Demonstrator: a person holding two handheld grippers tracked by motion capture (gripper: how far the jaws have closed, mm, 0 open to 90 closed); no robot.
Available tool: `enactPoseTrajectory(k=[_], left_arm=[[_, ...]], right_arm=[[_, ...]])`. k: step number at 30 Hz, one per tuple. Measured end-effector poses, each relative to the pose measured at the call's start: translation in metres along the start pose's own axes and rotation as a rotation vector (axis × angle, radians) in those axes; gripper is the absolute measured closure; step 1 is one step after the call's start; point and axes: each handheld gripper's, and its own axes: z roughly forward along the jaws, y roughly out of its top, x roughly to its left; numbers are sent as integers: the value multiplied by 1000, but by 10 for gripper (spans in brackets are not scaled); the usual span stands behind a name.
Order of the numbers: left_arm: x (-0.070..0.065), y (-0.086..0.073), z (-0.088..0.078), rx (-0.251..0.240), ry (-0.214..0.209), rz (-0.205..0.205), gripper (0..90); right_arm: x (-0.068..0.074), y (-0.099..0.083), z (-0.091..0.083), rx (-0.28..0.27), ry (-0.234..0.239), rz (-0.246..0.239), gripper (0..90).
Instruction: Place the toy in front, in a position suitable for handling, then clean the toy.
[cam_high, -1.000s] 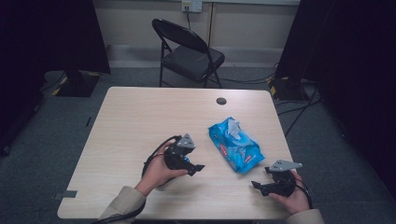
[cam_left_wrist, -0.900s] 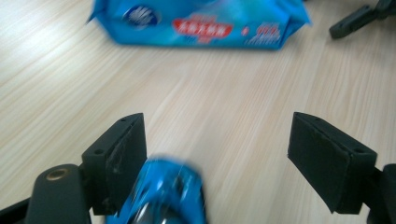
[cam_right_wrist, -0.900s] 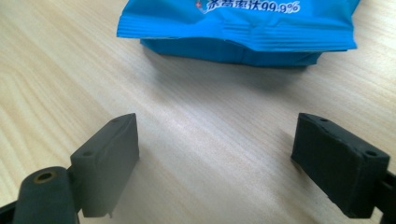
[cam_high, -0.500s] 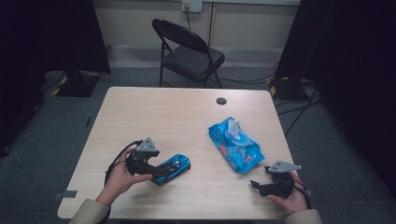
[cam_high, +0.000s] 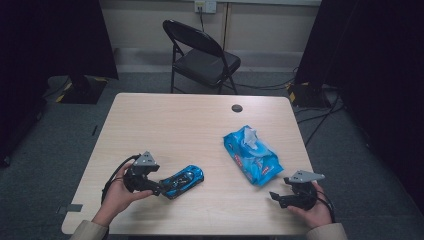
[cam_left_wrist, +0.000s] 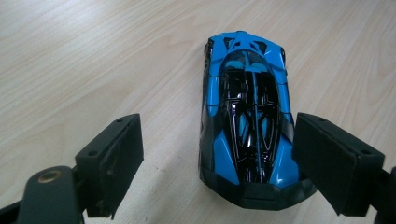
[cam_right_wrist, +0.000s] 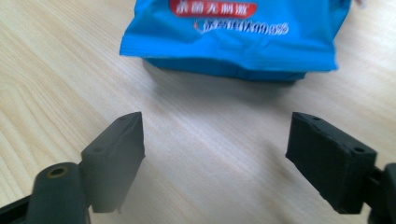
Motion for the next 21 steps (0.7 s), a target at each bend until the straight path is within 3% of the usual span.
enactPoseTrajectory(k=[6, 10, 13, 16, 21], left_arm=[[0, 2, 2, 4, -11, 3, 162], [3, 0, 0, 6, -1, -8, 161], [4, 0, 0, 4, 5, -3, 161], [5, 1, 2, 2, -11, -18, 161], [4, -1, 4, 5, -22, -17, 161]], right_arm=[[1, 21, -5, 8, 9, -33, 193], [-5, 42, -3, -22, 30, -4, 194], [-6, 51, -4, -31, 29, -13, 194], [-9, 70, -1, -45, 27, -14, 193], [-12, 87, 7, -58, 29, 9, 199]])
